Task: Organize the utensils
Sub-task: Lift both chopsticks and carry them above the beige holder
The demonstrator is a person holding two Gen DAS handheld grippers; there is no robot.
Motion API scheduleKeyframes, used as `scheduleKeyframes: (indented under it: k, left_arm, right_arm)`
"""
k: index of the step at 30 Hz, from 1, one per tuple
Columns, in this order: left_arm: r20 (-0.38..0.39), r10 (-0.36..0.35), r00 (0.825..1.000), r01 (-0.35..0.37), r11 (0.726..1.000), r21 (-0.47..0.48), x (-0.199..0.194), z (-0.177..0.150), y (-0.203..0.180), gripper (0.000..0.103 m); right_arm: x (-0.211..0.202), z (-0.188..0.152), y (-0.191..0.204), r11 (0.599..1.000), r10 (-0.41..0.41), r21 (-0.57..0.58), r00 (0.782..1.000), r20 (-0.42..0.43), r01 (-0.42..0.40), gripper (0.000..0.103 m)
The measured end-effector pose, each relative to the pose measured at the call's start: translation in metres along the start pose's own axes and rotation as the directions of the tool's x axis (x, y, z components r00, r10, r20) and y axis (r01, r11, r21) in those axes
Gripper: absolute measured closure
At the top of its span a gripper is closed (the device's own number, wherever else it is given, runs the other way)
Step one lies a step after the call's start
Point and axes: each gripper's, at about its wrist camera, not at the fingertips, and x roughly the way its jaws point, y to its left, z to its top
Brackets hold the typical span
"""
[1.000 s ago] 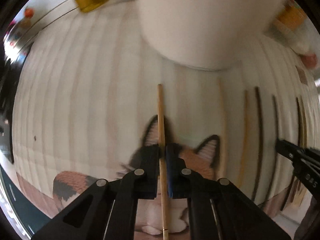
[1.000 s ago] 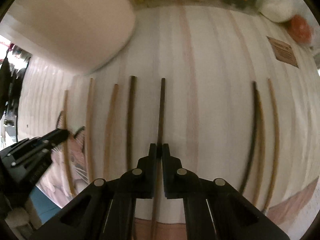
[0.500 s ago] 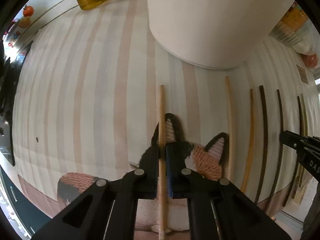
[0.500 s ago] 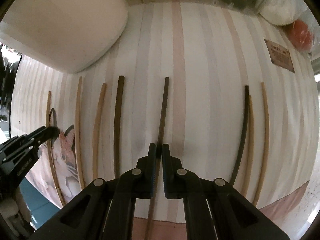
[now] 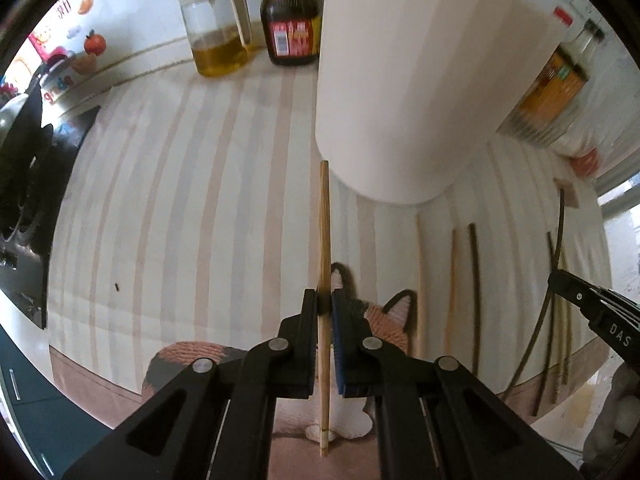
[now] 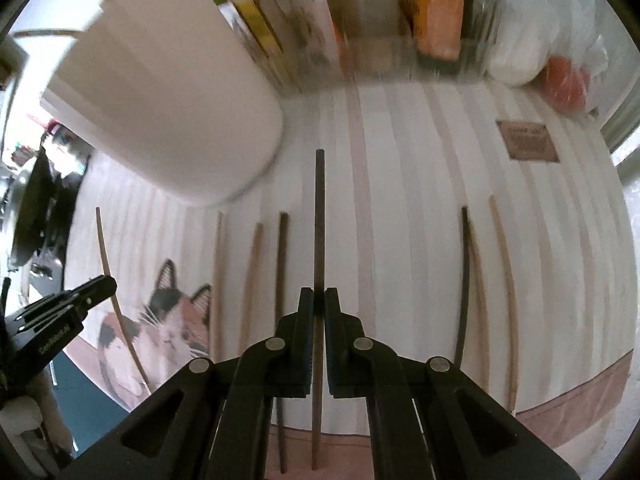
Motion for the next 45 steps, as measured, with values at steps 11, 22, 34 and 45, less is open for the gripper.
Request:
scheduleKeyframes:
  k: [11,22,34,45]
  left_arm:
    - [0.166,-0.013,0.986,0.016,1.0,-0.018,-0.068,0.013,-0.005,0.099]
    - [0.35,-0.007,0.937,0.021,0.999,-0.039,-0.138,0.042,-0.004,0.099]
    - [0.506,0.0,0.863,0.03,0.998,-0.05,-0.226,0.085,-0.001,0.099]
    - [0.587,0.067,0.807,-0.034,0.997,-0.067,-0.259,0.159,-0.006,0.099]
  right_arm:
    - [-0.04,0.013,0.029,0.999,0.041,-0.025,0.981,0.192,-0.037,0.099]
    - [-0.094,0.046,0.061,0.994,0.069,-0.102,0.93,0.361,-0.035,0.099]
    - [-0.19,0.093,0.096,0.977,0.157,-0.201,0.875,0.458,-0.07,0.099]
    - [-0.234,0.158,0.13,0.966,0.156,-0.257,0.841,0.518,-0.021,0.099]
